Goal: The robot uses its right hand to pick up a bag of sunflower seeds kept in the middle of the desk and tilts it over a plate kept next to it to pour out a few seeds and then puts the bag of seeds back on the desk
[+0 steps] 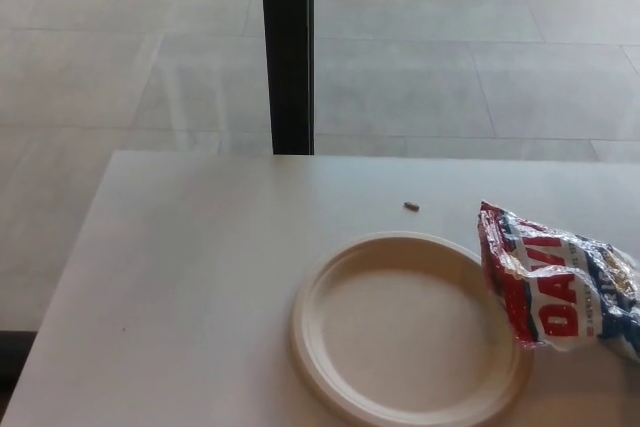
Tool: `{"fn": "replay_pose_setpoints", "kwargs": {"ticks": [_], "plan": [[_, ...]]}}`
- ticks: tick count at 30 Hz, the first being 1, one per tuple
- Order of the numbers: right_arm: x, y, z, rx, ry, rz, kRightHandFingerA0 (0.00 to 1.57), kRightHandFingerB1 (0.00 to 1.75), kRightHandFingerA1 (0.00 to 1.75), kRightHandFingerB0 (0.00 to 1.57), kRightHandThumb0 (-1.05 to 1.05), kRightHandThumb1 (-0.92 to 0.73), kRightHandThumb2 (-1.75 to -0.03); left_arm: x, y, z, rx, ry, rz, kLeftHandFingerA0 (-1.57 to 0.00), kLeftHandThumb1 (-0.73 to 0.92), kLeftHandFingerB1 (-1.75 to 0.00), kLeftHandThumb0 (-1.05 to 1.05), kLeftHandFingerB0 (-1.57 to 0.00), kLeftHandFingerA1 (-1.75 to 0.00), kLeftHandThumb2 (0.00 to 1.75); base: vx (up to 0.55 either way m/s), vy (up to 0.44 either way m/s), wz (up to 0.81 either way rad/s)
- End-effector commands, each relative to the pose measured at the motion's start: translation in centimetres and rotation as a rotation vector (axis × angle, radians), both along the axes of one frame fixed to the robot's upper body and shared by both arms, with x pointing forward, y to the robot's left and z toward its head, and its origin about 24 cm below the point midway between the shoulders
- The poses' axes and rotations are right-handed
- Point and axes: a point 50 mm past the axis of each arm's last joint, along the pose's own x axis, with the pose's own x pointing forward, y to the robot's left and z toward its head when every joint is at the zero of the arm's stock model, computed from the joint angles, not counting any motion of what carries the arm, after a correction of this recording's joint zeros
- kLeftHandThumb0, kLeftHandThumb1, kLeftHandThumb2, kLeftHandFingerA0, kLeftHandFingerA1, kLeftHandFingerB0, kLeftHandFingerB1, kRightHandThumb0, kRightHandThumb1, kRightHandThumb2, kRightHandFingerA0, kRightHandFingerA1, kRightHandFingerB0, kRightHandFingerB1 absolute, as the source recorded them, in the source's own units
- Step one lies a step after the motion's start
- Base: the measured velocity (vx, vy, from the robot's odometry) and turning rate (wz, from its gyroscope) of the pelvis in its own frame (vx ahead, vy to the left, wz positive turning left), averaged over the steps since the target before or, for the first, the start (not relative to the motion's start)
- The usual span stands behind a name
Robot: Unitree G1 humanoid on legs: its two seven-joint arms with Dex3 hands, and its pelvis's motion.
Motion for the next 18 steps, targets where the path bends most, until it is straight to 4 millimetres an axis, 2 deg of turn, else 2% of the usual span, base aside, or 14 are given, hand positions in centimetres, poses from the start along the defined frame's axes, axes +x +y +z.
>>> {"fn": "replay_pose_setpoints", "kwargs": {"ticks": [1, 2, 3, 5, 6, 7, 8, 9, 10, 17, 18], "plan": [[-0.3, 0.2, -1.7, -0.058, 0.058, 0.000, 0.07, 0.13, 0.16, 0.09, -0.90, -0.54, -0.96, 0.0, 0.7, 0.5, 0.033, -0.009, 0.005, -0.50, 0.65, -0.35, -0.73, -0.38, -0.58, 0.60, 0.00, 0.000, 0.00], [-0.2, 0.3, -2.1, -0.067, 0.075, -0.008, 0.03, 0.24, 0.25, 0.04, -0.80, -0.47, -0.93, 0.0, 0.7, 0.5, 0.034, -0.007, 0.001, -0.48, 0.54, -0.49, -0.76, -0.34, -0.65, 0.93, 0.00, 0.000, 0.00], [-0.2, 0.3, -2.2, -0.065, 0.084, -0.009, 0.04, 0.23, 0.21, 0.04, -0.86, -0.51, -0.94, 0.1, 0.7, 0.5, 0.026, -0.019, 0.011, -0.49, 0.64, -0.37, -0.67, -0.39, -0.60, 0.60, 0.00, 0.000, 0.00], [-0.1, 0.5, -2.5, -0.065, 0.106, -0.018, 0.03, 0.25, 0.18, 0.04, -0.87, -0.51, -0.94, 0.0, 0.7, 0.5, 0.023, -0.022, 0.012, -0.50, 0.64, -0.37, -0.65, -0.41, -0.59, 0.60, 0.00, 0.000, 0.00], [0.2, 0.7, -3.0, -0.066, 0.116, -0.024, 0.03, 0.26, 0.19, 0.05, -0.86, -0.51, -0.93, 0.1, 0.6, 0.5, 0.018, -0.026, 0.032, -0.47, 0.50, -0.52, -0.63, -0.35, -0.66, 0.90, 0.00, 0.000, 0.00], [-0.2, 0.5, -3.2, -0.067, 0.123, -0.026, 0.03, 0.26, 0.19, 0.05, -0.86, -0.51, -0.93, -0.1, 0.6, 0.5, 0.018, -0.019, 0.027, -0.47, 0.50, -0.52, -0.63, -0.35, -0.66, 0.90, 0.00, 0.000, 0.00], [-0.1, 0.6, -3.3, -0.066, 0.127, -0.027, 0.04, 0.26, 0.22, 0.11, -0.84, -0.50, -0.93, -0.2, 0.6, 0.5, 0.017, -0.025, 0.020, -0.49, 0.65, -0.39, -0.60, -0.42, -0.60, 0.60, 0.00, 0.000, 0.00], [0.0, 0.8, -3.3, -0.071, 0.122, -0.022, 0.01, 0.28, 0.37, 0.08, -0.88, -0.63, -0.58, -0.1, 0.6, 0.5, 0.017, -0.029, 0.021, -0.47, 0.51, -0.53, -0.64, -0.35, -0.66, 0.91, 0.00, 0.000, 0.00], [0.3, 1.1, -3.5, -0.076, 0.113, -0.015, 0.04, 0.27, 0.36, 0.09, -0.85, -0.62, -0.58, -0.1, 0.6, 0.5, 0.022, -0.018, 0.020, -0.49, 0.64, -0.39, -0.62, -0.42, -0.58, 0.60, 0.00, 0.000, 0.00], [0.9, 1.7, -3.3, -0.094, 0.087, 0.018, 0.05, 0.27, 0.43, 0.09, -0.85, -0.61, -0.59, 0.0, 0.6, 0.5, 0.022, -0.015, 0.027, -0.50, 0.64, -0.39, -0.62, -0.43, -0.58, 0.60, 0.00, 0.000, 0.00], [0.9, 1.7, -3.3, -0.095, 0.079, 0.025, 0.04, 0.27, 0.47, 0.10, -0.82, -0.47, -0.90, 0.1, 0.6, 0.4, 0.020, -0.018, 0.026, -0.48, 0.64, -0.38, -0.62, -0.41, -0.57, 0.60, 0.00, 0.000, 0.00]]}}
